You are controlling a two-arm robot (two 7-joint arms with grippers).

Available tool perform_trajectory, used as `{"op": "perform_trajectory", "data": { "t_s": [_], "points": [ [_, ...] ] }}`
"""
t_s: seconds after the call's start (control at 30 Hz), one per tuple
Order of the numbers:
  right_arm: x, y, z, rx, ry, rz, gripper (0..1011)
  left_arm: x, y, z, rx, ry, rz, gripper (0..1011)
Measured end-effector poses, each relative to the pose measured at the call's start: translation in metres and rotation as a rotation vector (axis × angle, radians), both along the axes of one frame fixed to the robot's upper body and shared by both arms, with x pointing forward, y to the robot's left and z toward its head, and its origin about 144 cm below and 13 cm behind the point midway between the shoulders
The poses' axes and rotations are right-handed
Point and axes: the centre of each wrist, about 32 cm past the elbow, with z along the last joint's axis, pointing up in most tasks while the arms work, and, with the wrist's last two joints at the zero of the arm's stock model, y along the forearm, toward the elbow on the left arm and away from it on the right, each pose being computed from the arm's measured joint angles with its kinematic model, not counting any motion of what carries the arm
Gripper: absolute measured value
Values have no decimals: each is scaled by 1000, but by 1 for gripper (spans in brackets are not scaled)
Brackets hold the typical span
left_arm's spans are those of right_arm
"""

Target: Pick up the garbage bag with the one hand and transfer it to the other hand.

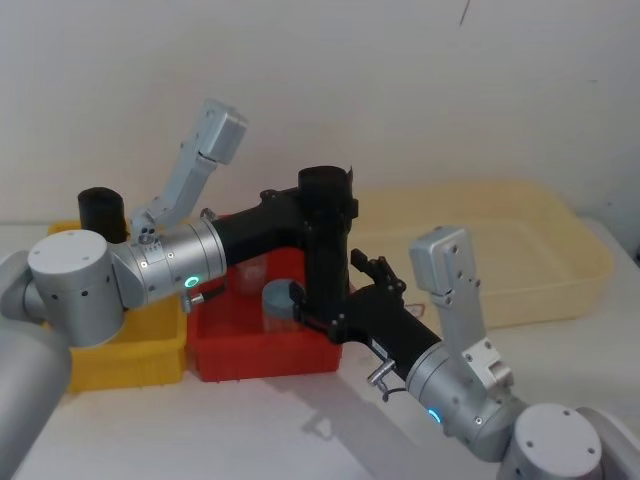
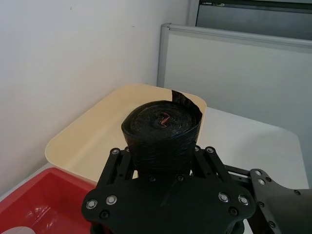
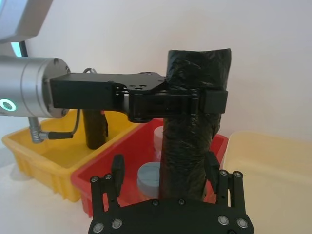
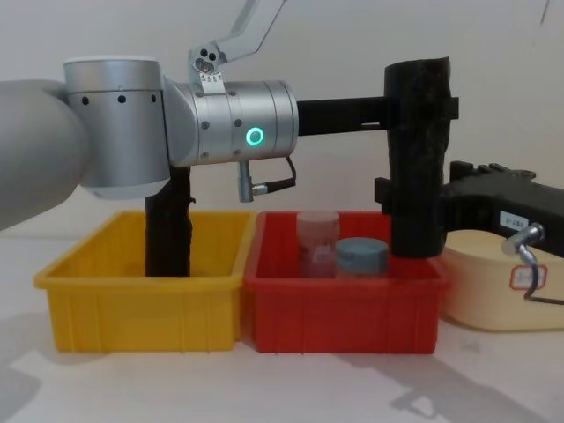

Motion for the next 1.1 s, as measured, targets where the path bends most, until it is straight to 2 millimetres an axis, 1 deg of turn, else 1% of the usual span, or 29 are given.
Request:
{"op": "perform_trajectory", "data": {
  "t_s": [0.57, 1.1],
  "points": [
    [14, 0, -6, 4, 14, -22, 1000, 0, 0, 0, 0, 0, 0, 439],
    [31, 1, -10, 12, 31, -39, 1000, 0, 0, 0, 0, 0, 0, 439]
  ]
}}
